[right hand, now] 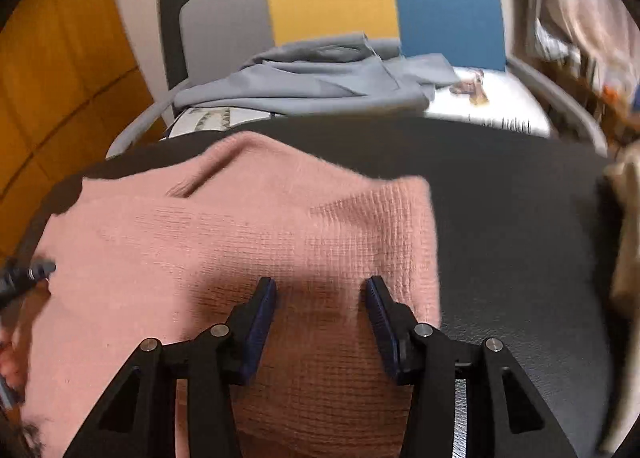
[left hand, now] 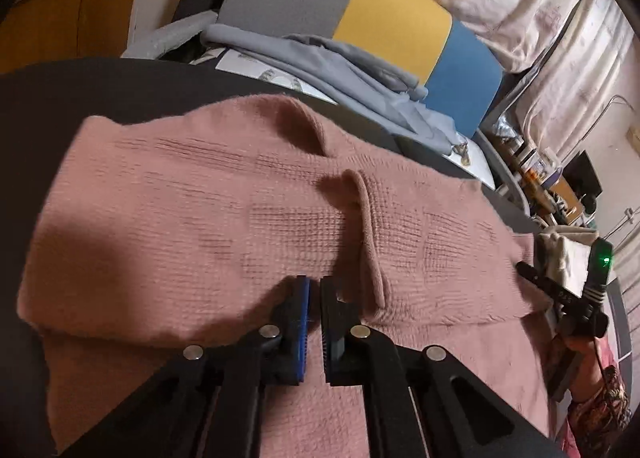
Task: Fold clothes
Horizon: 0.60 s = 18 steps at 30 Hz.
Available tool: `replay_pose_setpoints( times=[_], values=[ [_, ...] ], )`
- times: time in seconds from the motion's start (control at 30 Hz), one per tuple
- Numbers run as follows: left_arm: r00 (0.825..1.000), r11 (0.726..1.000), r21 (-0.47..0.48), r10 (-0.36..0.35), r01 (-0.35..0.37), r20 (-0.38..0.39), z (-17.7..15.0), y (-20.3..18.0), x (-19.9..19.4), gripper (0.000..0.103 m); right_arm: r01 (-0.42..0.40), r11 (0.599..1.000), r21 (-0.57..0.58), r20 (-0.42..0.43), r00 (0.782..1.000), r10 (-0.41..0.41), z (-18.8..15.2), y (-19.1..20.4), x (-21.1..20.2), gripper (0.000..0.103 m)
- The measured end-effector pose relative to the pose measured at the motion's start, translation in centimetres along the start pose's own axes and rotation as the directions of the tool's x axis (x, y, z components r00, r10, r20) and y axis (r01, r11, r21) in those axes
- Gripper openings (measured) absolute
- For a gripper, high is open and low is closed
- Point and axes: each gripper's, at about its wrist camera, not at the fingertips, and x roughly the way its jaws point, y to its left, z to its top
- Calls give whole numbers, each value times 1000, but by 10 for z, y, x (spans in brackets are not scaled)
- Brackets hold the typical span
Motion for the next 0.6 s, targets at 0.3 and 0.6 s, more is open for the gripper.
replay_pose_setpoints(
  times=[0.3, 0.6],
  values=[
    [998, 1000, -3, -28, 28, 54, 23, -39, 4, 16, 26, 998, -50, 1, 1000, -26, 1, 12, 0, 57],
    [995, 977, -186, -99, 103, 29, 18, -16, 31, 16, 4, 999, 33, 111, 994, -8, -2, 8, -50, 57]
  ],
)
